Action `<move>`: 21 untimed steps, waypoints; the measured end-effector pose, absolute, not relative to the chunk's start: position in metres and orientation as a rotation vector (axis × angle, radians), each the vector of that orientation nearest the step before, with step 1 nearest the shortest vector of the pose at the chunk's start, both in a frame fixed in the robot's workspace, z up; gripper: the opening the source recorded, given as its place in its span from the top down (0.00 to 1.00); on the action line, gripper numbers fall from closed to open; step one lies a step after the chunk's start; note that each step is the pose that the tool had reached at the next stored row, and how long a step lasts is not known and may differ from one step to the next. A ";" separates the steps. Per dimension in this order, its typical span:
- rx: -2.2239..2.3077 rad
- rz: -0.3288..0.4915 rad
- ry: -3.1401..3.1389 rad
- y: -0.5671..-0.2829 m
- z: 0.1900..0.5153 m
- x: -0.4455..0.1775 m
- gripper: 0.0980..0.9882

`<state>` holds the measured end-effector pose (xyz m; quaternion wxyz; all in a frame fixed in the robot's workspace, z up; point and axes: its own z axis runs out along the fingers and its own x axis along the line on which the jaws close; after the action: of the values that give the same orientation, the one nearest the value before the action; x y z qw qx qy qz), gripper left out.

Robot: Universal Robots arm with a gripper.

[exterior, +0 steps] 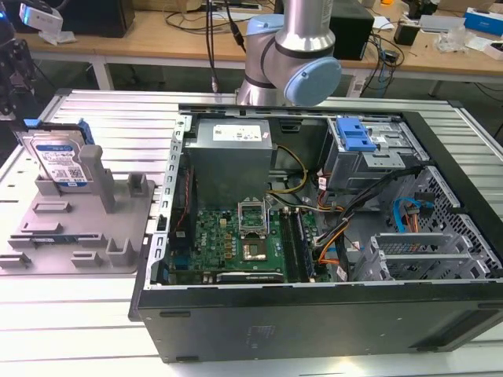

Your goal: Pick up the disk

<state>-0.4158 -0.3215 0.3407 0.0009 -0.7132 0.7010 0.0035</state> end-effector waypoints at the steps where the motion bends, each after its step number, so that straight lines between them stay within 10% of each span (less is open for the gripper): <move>1: -2.239 0.010 2.201 -0.321 0.341 -0.416 0.50; 21: -2.231 0.011 2.209 -0.319 0.317 -0.418 0.50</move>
<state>-0.4177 -0.3192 0.3165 0.0008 -0.7106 0.7036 0.0034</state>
